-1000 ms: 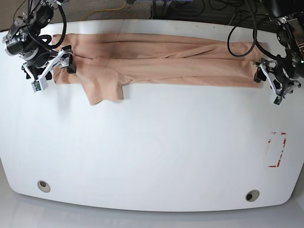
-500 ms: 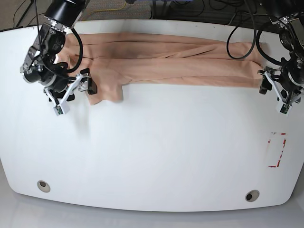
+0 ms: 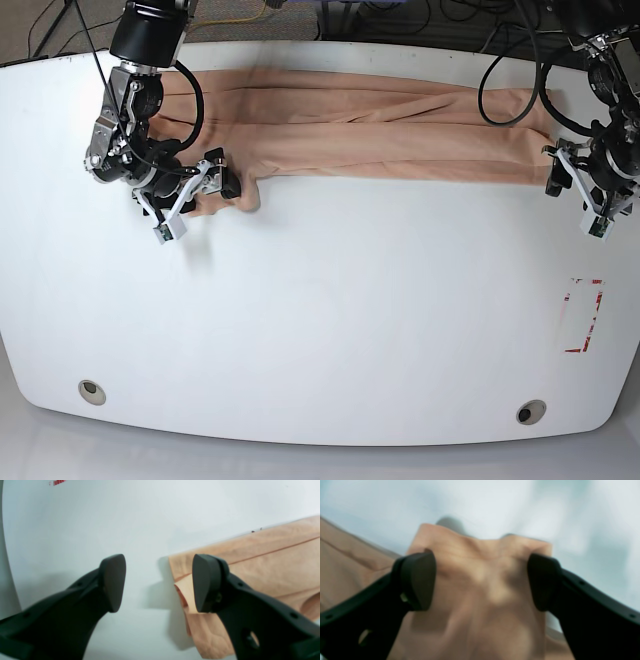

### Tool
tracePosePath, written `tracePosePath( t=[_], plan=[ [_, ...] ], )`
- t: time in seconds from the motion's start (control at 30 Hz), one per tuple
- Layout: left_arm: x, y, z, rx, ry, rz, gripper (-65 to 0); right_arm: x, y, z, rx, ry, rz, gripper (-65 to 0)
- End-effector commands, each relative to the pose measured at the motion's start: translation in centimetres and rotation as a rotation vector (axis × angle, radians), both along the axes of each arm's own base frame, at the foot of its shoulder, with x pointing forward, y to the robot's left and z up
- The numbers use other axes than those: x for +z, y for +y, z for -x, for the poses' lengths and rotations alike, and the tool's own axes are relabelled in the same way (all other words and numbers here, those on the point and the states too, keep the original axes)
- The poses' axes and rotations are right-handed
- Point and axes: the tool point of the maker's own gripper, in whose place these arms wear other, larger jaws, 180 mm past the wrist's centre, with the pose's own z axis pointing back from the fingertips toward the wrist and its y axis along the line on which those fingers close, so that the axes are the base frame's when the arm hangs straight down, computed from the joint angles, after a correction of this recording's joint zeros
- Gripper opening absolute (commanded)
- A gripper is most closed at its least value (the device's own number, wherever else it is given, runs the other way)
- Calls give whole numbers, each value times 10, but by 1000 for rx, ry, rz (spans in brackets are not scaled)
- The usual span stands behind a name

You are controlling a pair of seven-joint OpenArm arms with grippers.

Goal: Layout the t-shirt on the table in an organized manner, then fold the t-shirt properly
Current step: 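Release the folded hem and reposition the right gripper along the shirt edge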

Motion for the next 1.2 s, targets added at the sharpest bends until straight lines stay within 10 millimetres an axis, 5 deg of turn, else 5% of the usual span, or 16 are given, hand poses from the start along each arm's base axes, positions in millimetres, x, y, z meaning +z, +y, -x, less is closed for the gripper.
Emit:
tracePosePath(
  t=[0.0, 0.23, 0.3, 0.53, 0.57, 0.87, 1.17],
  plan=[
    [11, 4, -5, -7, -34, -17, -258, 4, -4, -6, -5, -23, -4, -103],
    [10, 4, -4, -5, -32, -16, -258, 2, -3, -6, -8, -21, -14, -130],
    [10, 4, -4, -5, -32, -16, -258, 2, -2, -6, -8, -21, -17, -201],
    [11, 4, -5, -5, -34, -16, -258, 4, -1, -9, -8, -29, -18, -629],
    [11, 4, -5, -5, -35, -16, -258, 4, -1, -9, -8, -29, -18, -650],
    [11, 3, -6, -9, -35, -15, -258, 45, 1, -20, 19, -146, 23, -621],
    [10, 2, -6, -11, -33, -13, -258, 91, 11, 12, 68, -185, -89, -637]
  ],
)
